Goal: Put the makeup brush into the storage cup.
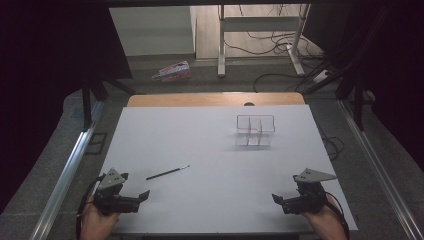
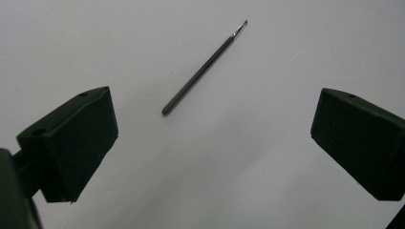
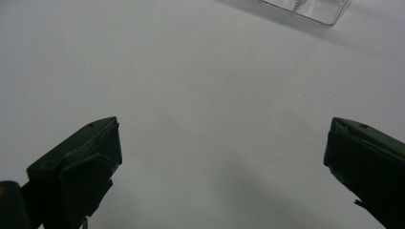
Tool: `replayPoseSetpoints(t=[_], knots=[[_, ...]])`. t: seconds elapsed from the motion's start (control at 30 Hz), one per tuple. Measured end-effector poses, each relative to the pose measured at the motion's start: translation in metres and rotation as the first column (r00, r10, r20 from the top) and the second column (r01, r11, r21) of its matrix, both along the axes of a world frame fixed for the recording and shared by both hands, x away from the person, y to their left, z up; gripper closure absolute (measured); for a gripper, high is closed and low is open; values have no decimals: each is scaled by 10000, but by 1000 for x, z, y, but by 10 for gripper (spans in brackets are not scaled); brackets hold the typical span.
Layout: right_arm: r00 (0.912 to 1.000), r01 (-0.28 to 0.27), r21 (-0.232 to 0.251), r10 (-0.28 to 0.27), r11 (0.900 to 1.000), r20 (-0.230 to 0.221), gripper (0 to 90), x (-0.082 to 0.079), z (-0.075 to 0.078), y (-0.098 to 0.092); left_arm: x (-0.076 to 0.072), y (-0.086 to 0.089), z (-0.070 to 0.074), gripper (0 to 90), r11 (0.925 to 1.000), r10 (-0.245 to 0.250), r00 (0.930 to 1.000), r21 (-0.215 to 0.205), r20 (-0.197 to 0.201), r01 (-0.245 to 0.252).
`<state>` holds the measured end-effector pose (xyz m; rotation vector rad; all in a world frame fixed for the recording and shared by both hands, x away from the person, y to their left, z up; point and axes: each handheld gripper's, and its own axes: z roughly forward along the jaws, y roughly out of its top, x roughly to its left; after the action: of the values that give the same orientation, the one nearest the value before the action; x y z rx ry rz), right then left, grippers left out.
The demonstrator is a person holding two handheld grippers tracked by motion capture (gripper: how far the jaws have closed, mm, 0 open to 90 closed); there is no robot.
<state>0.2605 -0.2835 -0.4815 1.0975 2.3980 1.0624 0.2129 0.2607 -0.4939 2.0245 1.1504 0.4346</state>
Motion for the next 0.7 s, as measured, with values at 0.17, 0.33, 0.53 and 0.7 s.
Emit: replayPoseSetpoints(t=[0.17, 0.33, 0.53, 0.7], knots=[[9998, -185, -51, 185, 9998, -42, 0, 0, -1, 1, 2, -2, -2, 28, 9998, -183, 9998, -40, -108, 182], [9994, -343, -322, 343, 9989, 2, 0, 0, -1, 5, 3, -3, -2, 27, 9997, -107, 9999, 222, -93, 109], [9989, -473, -314, 471, 9984, -75, 0, 0, -1, 5, 4, -3, -4, 28, 9988, -13, 9998, 485, -185, 22], [9987, -506, -180, 504, 9986, -127, 0, 0, -2, 5, 4, -2, -4, 25, 9982, 49, 9999, 595, -103, -43]])
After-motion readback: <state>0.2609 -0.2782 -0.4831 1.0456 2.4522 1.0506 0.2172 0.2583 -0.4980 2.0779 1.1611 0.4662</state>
